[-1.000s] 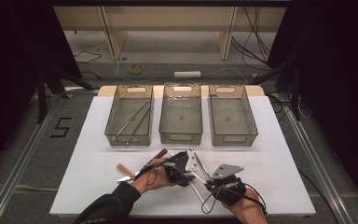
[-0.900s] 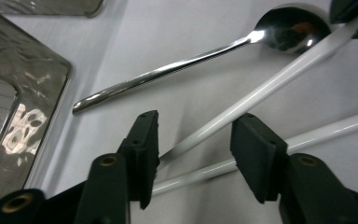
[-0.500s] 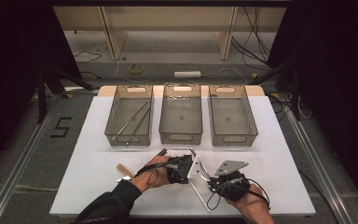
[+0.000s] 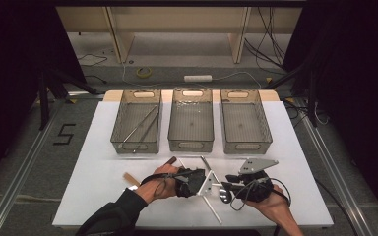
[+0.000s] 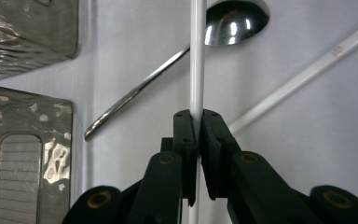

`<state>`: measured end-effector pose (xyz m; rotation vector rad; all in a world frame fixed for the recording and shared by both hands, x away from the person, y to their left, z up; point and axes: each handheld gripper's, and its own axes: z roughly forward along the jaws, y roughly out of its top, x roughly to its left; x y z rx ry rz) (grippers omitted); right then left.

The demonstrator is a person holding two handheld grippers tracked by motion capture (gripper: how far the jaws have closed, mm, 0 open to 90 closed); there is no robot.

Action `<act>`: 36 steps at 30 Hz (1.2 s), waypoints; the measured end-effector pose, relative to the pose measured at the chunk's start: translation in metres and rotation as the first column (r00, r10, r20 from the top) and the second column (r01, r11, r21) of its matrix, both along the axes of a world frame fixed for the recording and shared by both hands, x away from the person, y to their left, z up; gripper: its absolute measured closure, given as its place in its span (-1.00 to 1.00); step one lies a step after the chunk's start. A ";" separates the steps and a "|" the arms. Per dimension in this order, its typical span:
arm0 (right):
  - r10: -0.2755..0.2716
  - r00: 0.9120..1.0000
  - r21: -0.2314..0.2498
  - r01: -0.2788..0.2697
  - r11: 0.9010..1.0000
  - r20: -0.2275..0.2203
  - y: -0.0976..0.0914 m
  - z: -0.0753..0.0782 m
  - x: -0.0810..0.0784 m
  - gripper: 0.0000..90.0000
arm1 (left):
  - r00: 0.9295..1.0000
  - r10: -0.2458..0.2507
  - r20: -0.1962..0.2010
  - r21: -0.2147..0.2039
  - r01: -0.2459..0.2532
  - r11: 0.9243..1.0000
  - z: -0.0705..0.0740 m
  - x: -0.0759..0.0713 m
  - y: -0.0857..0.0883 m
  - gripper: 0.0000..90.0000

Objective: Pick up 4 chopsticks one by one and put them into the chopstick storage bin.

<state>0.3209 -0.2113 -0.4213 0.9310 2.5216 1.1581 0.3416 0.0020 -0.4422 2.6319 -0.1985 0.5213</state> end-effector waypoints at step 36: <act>-0.099 0.989 0.137 0.084 0.987 0.108 0.010 -0.003 -0.024 -0.17 | 0.844 0.498 -0.199 -0.255 -0.535 0.805 0.056 0.059 0.085 0.89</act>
